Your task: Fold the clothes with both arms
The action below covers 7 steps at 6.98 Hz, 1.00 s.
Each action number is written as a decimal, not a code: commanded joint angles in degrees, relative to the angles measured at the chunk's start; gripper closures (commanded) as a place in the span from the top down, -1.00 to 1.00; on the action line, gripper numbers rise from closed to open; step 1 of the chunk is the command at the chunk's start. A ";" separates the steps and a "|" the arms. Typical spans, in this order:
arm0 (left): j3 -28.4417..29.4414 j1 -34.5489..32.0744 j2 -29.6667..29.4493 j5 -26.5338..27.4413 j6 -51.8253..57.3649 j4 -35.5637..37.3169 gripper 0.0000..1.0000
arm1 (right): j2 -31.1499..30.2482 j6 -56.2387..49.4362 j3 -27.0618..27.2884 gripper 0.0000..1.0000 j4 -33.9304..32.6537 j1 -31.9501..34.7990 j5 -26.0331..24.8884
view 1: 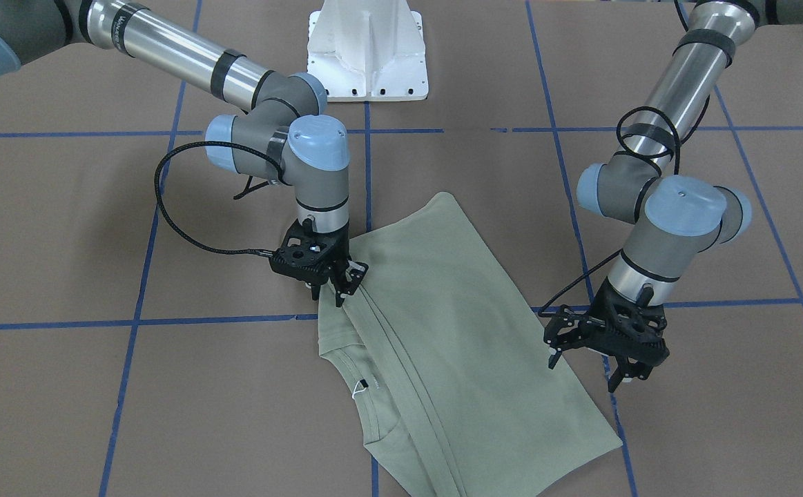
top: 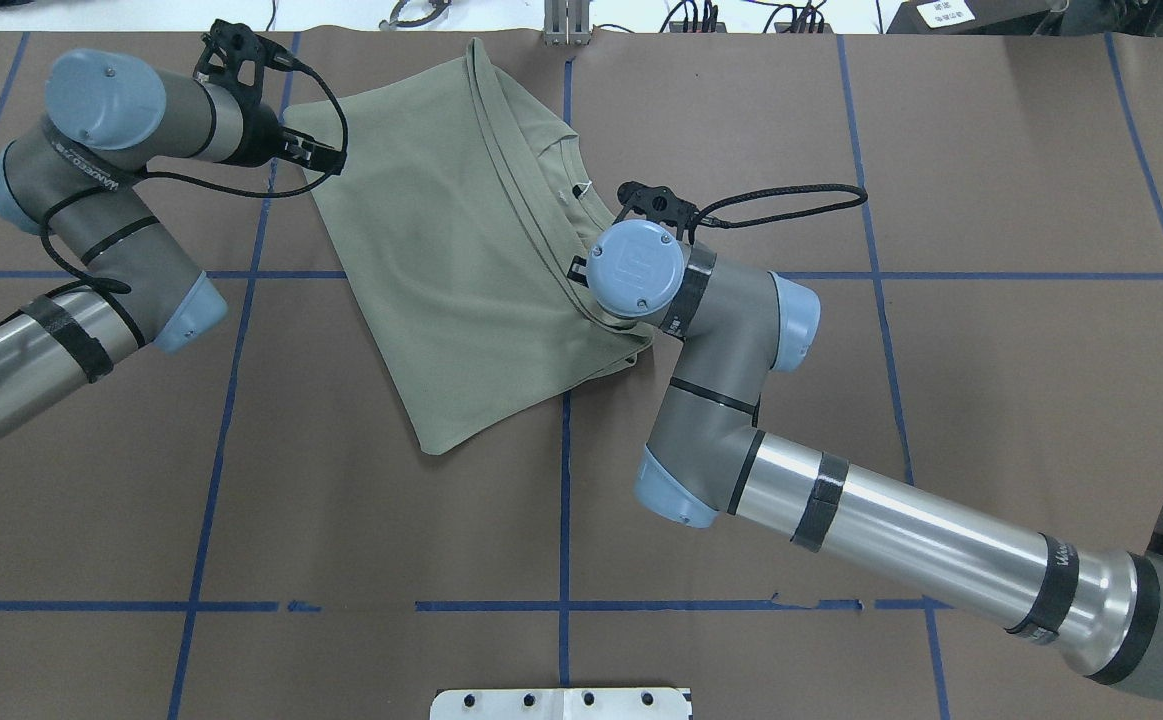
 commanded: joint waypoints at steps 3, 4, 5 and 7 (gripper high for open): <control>0.08 0.03 0.02 0.00 0.00 -0.11 1.00 | -0.04 -3.33 3.32 -1.00 -4.51 0.62 0.91; 0.00 0.03 0.02 0.00 0.00 -0.11 1.00 | -0.73 -3.33 6.21 -1.00 -6.53 0.62 0.92; 0.00 0.03 0.02 0.00 0.00 -0.11 1.00 | -3.00 -3.25 9.64 -1.00 -7.86 0.45 0.83; -0.09 0.03 -0.07 0.00 0.00 -0.11 1.00 | -13.26 -2.37 23.83 -1.00 -10.31 -4.88 -1.70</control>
